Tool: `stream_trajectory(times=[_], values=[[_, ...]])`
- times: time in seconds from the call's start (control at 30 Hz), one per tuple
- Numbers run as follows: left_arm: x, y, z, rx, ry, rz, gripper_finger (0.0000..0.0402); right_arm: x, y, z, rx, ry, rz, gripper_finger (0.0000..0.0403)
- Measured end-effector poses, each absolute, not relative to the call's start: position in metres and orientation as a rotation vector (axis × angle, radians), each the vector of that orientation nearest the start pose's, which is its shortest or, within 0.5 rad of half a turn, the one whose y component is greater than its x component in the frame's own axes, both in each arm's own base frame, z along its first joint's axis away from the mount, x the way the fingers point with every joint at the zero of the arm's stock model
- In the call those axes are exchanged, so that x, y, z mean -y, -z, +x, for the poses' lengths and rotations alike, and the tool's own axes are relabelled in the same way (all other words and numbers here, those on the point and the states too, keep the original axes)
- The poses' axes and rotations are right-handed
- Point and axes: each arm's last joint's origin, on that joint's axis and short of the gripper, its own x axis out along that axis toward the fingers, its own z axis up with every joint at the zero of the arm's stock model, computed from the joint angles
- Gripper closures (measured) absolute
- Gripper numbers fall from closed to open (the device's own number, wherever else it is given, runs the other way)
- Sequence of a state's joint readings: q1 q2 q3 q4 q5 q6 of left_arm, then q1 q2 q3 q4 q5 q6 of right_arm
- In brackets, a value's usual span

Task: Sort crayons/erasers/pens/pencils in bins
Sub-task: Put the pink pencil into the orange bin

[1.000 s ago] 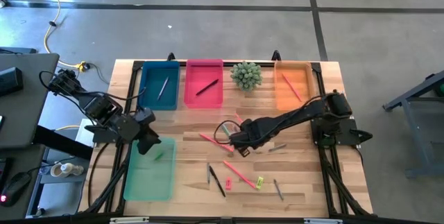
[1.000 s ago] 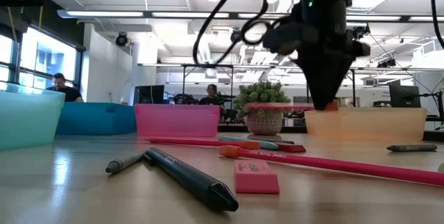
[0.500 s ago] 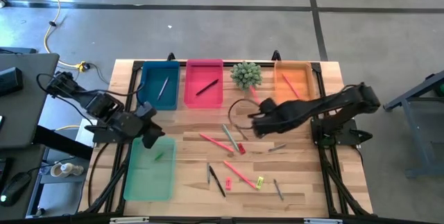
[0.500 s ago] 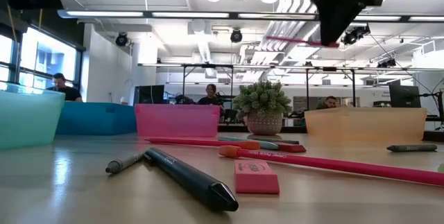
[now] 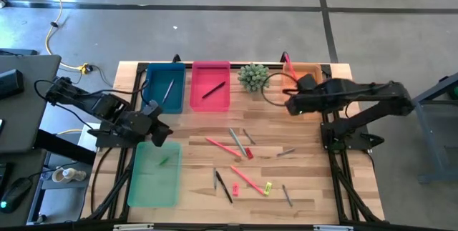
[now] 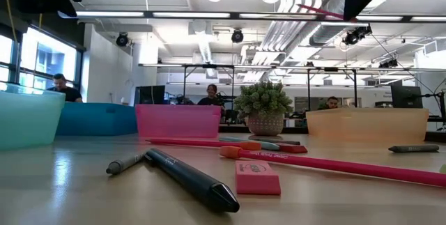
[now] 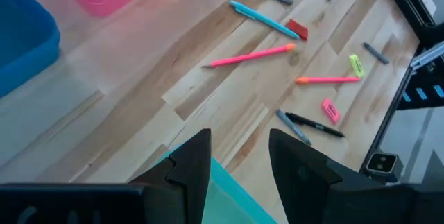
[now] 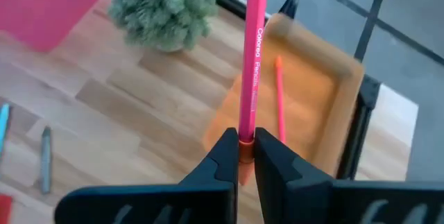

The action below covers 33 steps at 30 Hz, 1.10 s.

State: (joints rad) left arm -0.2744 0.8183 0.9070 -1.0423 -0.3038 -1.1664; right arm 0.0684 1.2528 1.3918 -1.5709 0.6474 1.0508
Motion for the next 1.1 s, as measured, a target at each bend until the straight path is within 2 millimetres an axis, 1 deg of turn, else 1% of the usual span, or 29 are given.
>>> stream_trajectory(times=[0.2, 0.3, 0.33, 0.4, 0.53, 0.67, 0.9, 1.1], values=[[0.030, -0.295, 0.140, -0.790, -0.561, -0.803, 0.0268, 0.026, -0.364, 0.172, -0.963, 1.105, 0.306, 0.0394], [0.033, -0.292, 0.149, -0.800, -0.565, -0.799, 0.0268, 0.035, -0.364, 0.170, -0.995, 1.120, 0.285, 0.0394], [0.034, -0.291, 0.152, -0.800, -0.565, -0.799, 0.0268, 0.038, -0.361, 0.168, -1.011, 1.127, 0.279, 0.0394], [0.035, -0.289, 0.158, -0.797, -0.563, -0.801, 0.0268, 0.043, -0.349, 0.162, -1.064, 1.149, 0.289, 0.0394], [0.038, -0.286, 0.168, -0.794, -0.559, -0.804, 0.0268, 0.048, -0.317, 0.144, -1.155, 1.172, 0.349, 0.0394], [0.040, -0.284, 0.175, -0.783, -0.552, -0.811, 0.0268, 0.051, -0.289, 0.132, -1.175, 1.110, 0.427, 0.0394], [0.038, -0.287, 0.184, -0.718, -0.530, -0.858, 0.0268, 0.064, -0.250, 0.124, -1.184, 1.046, 0.523, 0.0394], [0.036, -0.292, 0.190, -0.661, -0.498, -0.894, 0.0268, 0.077, -0.226, 0.121, -1.226, 1.007, 0.586, 0.0394]])
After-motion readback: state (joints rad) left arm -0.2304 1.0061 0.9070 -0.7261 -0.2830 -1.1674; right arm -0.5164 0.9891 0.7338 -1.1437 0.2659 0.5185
